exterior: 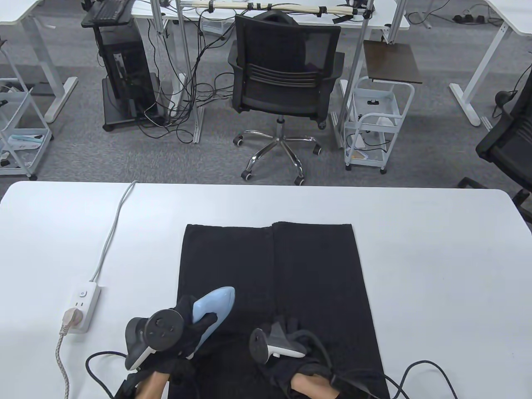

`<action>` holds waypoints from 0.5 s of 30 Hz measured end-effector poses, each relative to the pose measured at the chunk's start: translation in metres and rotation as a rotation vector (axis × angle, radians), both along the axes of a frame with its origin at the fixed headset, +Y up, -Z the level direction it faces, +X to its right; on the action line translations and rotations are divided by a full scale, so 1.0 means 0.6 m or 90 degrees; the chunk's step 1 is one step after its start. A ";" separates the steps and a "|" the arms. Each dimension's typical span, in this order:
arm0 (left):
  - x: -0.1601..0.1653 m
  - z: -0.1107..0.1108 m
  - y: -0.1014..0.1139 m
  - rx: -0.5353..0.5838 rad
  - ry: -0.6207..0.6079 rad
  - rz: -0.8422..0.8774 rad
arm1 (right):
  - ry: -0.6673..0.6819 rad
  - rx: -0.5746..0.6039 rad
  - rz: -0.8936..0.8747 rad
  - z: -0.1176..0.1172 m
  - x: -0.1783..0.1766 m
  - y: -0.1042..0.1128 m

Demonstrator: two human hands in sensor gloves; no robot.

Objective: Iron trousers with electric iron on table

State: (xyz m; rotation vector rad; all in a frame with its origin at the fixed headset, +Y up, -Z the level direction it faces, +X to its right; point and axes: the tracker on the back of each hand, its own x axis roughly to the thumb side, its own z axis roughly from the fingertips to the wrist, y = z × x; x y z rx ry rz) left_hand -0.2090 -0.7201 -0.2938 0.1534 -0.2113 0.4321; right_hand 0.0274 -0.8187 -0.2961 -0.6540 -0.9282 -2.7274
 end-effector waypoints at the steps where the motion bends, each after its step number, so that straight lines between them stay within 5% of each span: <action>1: 0.008 0.001 -0.001 -0.008 -0.013 -0.018 | 0.007 0.000 0.005 0.005 0.000 0.008; 8: 0.074 0.001 -0.021 -0.063 -0.076 -0.203 | -0.031 0.172 -0.102 -0.028 0.023 0.035; 15: 0.135 -0.050 -0.065 -0.170 -0.087 -0.361 | -0.056 0.045 -0.095 -0.048 0.043 -0.010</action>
